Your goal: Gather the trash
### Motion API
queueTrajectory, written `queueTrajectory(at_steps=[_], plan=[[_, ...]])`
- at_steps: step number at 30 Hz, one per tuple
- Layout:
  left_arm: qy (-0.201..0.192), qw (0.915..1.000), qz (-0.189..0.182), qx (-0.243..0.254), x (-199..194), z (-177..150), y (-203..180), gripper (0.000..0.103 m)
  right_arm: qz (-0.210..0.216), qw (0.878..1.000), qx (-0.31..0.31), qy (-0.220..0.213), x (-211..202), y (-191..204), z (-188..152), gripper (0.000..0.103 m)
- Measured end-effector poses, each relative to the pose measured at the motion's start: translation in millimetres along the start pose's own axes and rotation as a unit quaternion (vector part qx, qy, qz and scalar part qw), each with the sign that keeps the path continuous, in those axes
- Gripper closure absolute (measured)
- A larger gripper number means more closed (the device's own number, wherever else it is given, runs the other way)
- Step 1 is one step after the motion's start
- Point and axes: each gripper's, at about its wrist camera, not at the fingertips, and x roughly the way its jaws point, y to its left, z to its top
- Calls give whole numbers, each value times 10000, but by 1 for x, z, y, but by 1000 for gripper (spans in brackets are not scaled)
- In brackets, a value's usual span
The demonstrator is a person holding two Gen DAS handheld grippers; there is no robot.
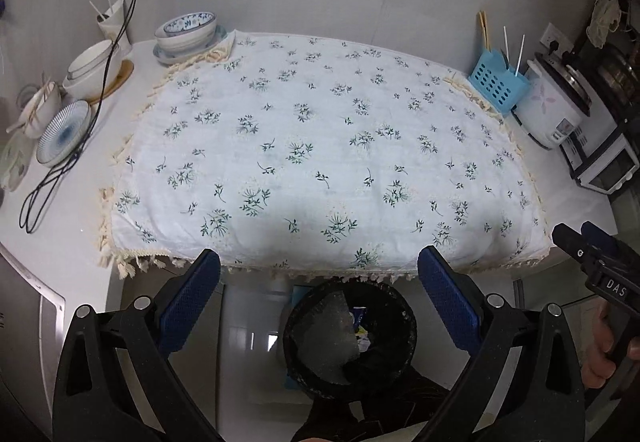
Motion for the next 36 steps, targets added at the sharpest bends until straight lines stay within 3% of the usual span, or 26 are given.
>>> queueTrajectory(at_steps=[36], plan=[[116, 9998, 127, 79, 10, 4, 8, 6, -51, 9998, -143, 153, 4, 13, 9, 8]])
